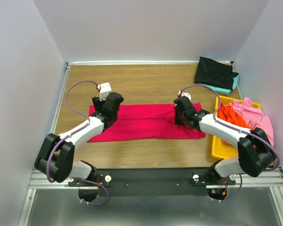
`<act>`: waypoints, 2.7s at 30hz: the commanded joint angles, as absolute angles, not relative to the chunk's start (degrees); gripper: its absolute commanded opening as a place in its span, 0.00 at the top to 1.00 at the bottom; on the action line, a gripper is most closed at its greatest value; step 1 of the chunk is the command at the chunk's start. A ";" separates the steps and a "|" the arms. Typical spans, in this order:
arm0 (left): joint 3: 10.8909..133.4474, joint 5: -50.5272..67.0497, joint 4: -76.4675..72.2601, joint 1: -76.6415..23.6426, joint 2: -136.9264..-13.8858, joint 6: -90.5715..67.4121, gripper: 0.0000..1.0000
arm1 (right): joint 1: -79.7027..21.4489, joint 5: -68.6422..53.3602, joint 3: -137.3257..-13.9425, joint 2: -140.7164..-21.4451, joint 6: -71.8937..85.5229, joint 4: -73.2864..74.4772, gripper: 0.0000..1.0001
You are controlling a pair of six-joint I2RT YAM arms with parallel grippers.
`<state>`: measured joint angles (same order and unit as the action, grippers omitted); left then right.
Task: Fold and stack the t-shirts
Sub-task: Fold the tshirt
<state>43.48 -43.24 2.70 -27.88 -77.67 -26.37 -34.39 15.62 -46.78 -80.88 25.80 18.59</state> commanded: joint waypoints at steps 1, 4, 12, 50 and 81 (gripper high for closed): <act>44.83 -43.51 2.46 -28.12 -77.70 -26.37 0.24 | -31.74 16.43 -48.69 -80.33 24.08 21.62 0.99; 44.82 -43.33 2.46 -28.12 -77.61 -26.46 0.24 | -29.63 17.49 -48.60 -79.37 23.38 22.32 0.99; 45.09 -42.80 2.81 -28.12 -77.96 -26.19 0.24 | -26.63 25.92 -49.74 -81.29 24.87 24.25 0.62; 45.88 -43.07 4.39 -28.56 -78.66 -26.81 0.24 | -29.97 15.11 -48.78 -88.85 22.15 18.11 0.55; 45.88 -43.24 4.92 -28.83 -78.22 -27.16 0.24 | -29.27 18.20 -48.25 -87.54 22.68 19.07 0.97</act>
